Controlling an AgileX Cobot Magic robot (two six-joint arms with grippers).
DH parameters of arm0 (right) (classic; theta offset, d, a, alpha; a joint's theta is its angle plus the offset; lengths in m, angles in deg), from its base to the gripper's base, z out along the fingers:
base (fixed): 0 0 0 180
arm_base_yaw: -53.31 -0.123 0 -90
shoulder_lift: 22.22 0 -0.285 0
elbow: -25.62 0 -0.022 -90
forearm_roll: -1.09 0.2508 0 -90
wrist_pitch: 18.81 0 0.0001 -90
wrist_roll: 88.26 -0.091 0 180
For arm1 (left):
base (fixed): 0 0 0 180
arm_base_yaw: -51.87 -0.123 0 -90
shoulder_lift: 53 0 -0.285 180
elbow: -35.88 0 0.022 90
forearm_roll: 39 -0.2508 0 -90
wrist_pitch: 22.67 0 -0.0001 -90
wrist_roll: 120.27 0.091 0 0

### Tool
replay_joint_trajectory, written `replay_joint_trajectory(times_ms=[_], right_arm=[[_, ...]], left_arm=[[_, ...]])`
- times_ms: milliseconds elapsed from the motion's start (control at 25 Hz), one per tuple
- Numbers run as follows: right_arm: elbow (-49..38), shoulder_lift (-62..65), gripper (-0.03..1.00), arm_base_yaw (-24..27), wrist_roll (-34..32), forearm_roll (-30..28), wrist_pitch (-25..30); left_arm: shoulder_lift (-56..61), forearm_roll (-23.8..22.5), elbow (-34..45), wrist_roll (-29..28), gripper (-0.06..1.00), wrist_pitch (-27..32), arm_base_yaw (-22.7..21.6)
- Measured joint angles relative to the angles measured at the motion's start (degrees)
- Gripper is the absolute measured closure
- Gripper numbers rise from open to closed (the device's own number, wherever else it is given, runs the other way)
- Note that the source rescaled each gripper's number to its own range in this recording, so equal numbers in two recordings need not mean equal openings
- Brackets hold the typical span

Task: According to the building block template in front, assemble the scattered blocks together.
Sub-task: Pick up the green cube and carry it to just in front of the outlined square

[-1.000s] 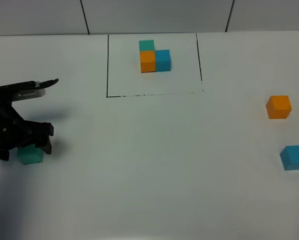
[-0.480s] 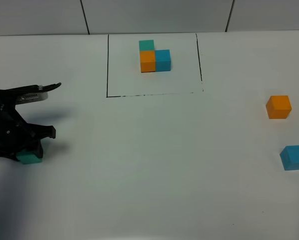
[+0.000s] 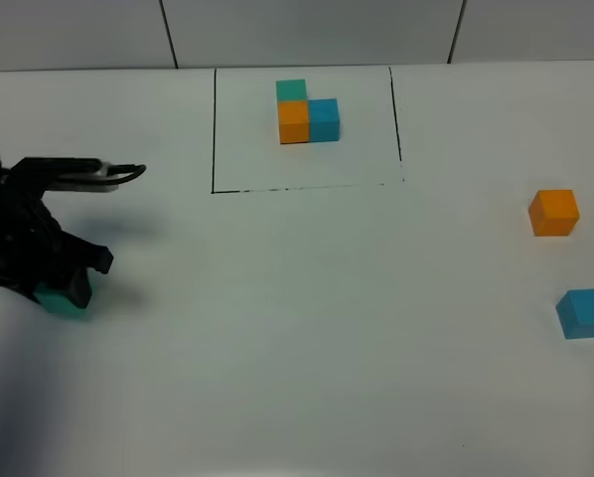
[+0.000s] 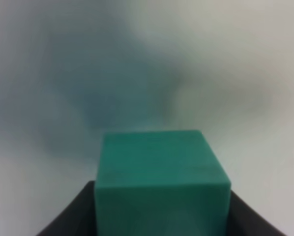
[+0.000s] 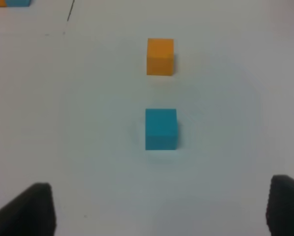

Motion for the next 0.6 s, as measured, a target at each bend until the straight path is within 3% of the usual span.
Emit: replay_joint_trajectory(times_ms=[160,360,600], right_arm=[[0.0,0.0,0.28,0.0,0.0,0.0,0.0],[0.0,0.0,0.3,0.0,0.0,0.0,0.0],[0.0,0.0,0.3,0.0,0.0,0.0,0.0]], left_arm=[[0.0,-3.01,-6.48,5.47,0.94,3.76,5.71],[-2.7,-10.75,-16.17,7.64,0.94,6.1,15.53],[-12.72,-12.4,-31.55,15.83,0.94,11.45,23.88]])
